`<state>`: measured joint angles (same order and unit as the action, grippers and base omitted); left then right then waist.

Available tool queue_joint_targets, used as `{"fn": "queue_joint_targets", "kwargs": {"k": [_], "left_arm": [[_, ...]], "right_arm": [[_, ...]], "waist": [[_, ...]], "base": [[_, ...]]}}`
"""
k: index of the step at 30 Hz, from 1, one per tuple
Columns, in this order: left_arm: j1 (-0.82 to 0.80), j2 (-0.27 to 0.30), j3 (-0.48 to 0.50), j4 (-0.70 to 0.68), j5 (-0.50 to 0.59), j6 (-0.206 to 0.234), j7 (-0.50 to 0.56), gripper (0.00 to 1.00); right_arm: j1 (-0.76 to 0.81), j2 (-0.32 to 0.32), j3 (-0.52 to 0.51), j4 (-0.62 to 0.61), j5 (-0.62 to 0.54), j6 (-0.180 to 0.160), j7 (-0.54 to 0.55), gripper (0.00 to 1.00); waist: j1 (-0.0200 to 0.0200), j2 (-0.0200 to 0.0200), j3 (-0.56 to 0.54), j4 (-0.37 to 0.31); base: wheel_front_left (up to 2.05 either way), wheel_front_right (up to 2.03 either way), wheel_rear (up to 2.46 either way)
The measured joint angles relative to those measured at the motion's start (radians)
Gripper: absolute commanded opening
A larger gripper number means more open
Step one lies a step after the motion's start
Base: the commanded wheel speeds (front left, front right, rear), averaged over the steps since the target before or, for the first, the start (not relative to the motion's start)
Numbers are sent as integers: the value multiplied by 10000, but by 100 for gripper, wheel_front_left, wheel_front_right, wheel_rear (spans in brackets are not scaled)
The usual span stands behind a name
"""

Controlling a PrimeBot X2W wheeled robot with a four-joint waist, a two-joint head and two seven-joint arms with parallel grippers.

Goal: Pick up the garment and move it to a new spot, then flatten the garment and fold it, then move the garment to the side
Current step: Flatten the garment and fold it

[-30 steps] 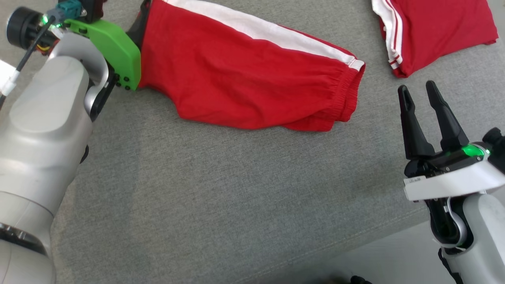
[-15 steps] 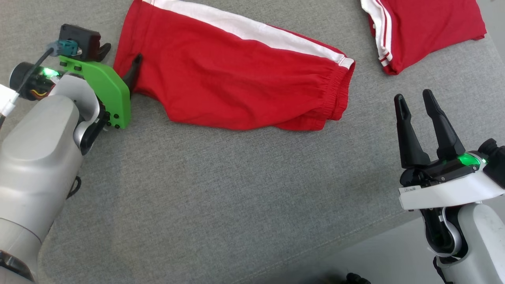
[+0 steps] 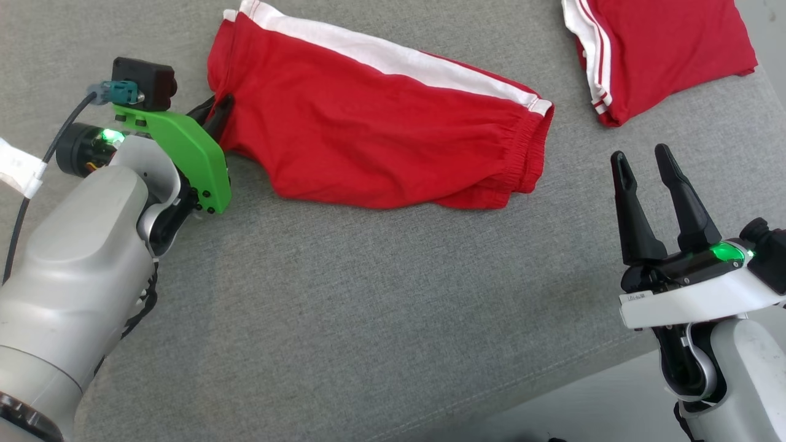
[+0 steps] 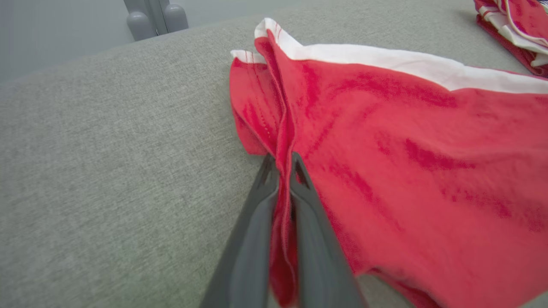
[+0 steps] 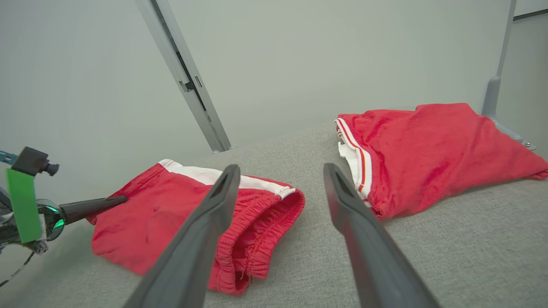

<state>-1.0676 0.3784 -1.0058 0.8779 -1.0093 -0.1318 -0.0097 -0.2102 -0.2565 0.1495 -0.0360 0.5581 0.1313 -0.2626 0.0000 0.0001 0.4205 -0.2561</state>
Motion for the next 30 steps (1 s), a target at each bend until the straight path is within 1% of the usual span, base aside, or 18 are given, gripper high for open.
{"fn": "queue_joint_targets", "kwargs": {"k": [5,8,15,24,25,26,27,28,30], "left_arm": [[309,29,48,-173,-420,0,-472,0],[705,48,134,-431,-759,0,-723,0],[1791,115,77,-966,-1060,6,-1135,0],[3415,355,163,-1898,-1419,566,-1651,0],[3556,376,174,-1969,-1421,637,-1712,3],[3657,384,194,-2006,-1429,715,-1787,29],[3756,376,219,-2069,-1429,811,-1896,95],[3828,349,253,-2155,-1429,882,-1981,100],[3934,274,309,-2278,-1419,984,-2146,100]], "right_arm": [[141,10,-59,92,-17,0,0,100],[350,79,-150,167,-59,0,0,100],[871,224,-431,301,-151,0,0,100],[1376,366,-685,311,-226,0,63,100],[1414,385,-702,318,-228,0,73,100],[1434,399,-706,324,-234,0,82,100],[1442,407,-709,324,-240,0,117,100],[1442,408,-729,330,-242,0,121,100],[1442,418,-769,355,-253,0,151,100]], "waist": [[0,0,-380,208],[0,0,-681,384],[0,0,-1320,837],[0,-1,-1851,1285],[0,0,-1881,1311],[0,-1,-1905,1325],[0,0,-1932,1336],[0,0,-1954,1349],[0,0,-2009,1370]], "base": [[0,0,0],[0,0,0],[0,0,0],[0,0,0],[0,0,0],[0,0,0],[0,0,0],[0,0,0],[0,0,0]]}}
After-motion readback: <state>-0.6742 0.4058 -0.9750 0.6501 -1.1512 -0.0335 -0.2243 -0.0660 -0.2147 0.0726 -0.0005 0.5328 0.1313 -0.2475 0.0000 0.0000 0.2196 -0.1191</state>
